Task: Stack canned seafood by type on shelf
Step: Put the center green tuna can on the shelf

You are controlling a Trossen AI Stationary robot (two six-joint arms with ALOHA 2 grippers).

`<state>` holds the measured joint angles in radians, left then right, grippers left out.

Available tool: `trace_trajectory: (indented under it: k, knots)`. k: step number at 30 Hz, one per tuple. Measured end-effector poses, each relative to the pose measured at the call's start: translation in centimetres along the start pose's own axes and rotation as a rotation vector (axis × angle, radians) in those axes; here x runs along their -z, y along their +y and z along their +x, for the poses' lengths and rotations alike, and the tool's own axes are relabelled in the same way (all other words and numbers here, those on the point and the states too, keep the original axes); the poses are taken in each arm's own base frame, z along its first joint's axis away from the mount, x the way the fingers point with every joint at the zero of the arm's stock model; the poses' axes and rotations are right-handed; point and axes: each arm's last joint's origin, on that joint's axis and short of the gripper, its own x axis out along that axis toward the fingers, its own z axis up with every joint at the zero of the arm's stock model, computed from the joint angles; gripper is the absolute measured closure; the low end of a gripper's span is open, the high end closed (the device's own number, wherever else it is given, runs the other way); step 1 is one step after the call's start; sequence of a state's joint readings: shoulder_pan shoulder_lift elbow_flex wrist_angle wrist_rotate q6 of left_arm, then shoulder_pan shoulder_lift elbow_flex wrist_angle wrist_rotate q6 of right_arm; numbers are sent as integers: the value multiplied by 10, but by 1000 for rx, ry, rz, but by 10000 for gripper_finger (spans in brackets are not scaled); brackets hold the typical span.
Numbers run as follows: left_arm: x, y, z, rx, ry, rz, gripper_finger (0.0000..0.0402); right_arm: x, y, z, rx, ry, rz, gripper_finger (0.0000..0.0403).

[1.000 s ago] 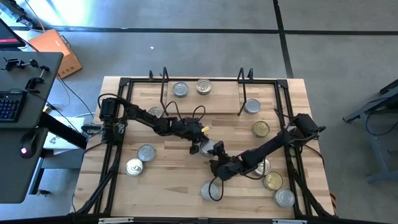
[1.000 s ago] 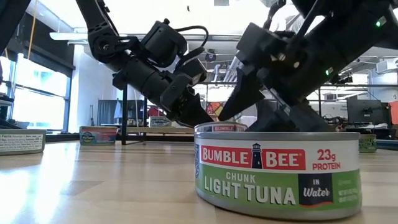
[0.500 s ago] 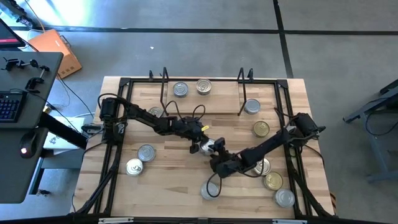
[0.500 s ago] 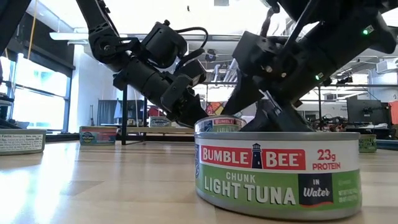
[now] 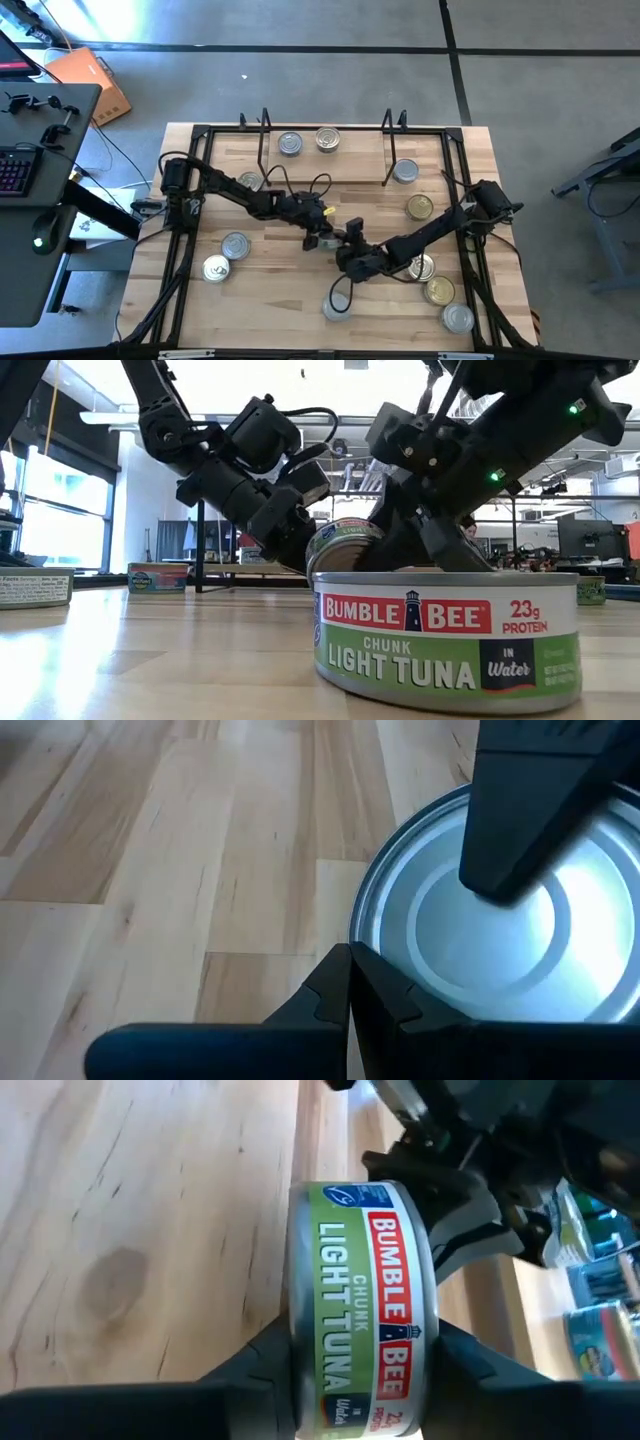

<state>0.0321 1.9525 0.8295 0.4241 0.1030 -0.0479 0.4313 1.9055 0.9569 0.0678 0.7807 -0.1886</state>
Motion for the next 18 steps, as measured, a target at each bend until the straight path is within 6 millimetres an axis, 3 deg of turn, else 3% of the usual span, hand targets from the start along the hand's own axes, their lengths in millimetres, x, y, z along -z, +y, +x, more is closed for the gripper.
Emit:
trace_trajectory:
  k: [5, 10, 14, 18]
  knots:
    - [-7, -12, -19, -36, 39, 30, 401, -8, -3, -20, -1, 31, 88, 280]
    - [-29, -32, -58, -222, 45, 94, 401, -29, -33, -36, 59, 165, 153, 280]
    - [-32, -50, -88, -334, 79, 128, 401, -39, -64, -30, 108, 263, 169, 280]
    - [-31, -69, -108, -378, 89, 149, 401, -32, -96, -7, 184, 347, 140, 280]
